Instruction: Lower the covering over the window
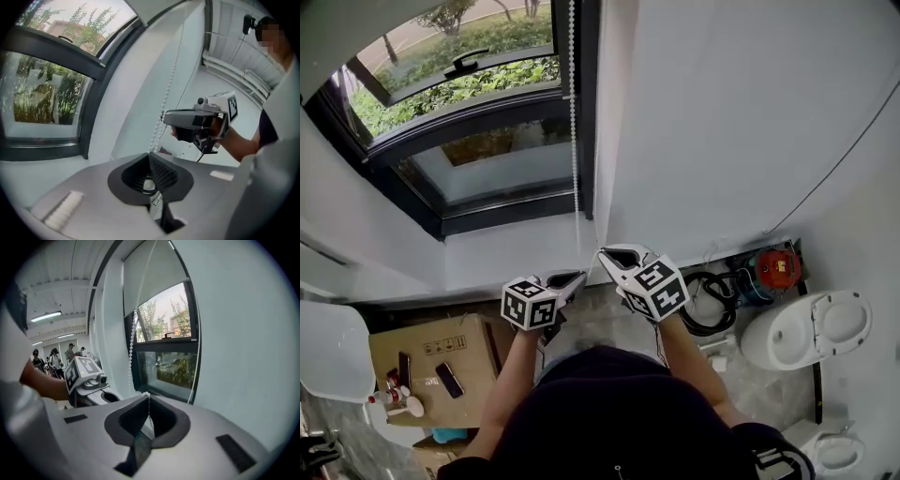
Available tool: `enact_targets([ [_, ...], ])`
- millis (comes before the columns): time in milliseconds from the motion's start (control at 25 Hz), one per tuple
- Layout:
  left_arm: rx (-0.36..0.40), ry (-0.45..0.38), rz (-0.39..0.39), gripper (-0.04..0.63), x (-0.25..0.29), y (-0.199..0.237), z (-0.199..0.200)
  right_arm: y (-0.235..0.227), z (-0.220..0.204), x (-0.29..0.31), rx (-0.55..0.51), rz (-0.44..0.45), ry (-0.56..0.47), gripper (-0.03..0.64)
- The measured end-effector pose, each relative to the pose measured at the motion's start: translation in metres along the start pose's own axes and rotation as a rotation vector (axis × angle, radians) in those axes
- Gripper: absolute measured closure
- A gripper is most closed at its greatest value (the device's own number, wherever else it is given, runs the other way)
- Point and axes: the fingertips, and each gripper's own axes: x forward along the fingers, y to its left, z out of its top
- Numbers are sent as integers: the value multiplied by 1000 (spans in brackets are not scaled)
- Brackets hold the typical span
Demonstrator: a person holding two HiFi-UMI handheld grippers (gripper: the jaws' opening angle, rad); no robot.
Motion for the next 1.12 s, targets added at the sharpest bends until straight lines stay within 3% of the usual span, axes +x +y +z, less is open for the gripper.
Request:
enact_targets([
  [280, 32, 15, -42, 583, 8, 9, 1, -4, -8, 3, 60, -3, -21, 600],
  [400, 50, 80, -39, 583, 14, 17, -16, 1, -21, 10, 16, 6, 51, 600],
  [800, -18, 188, -48, 583, 15, 31, -73, 30, -66, 30, -20, 41, 184, 600],
  [1120, -49, 164, -83, 583, 19, 31, -73, 46, -64, 19, -39, 107, 183, 598],
])
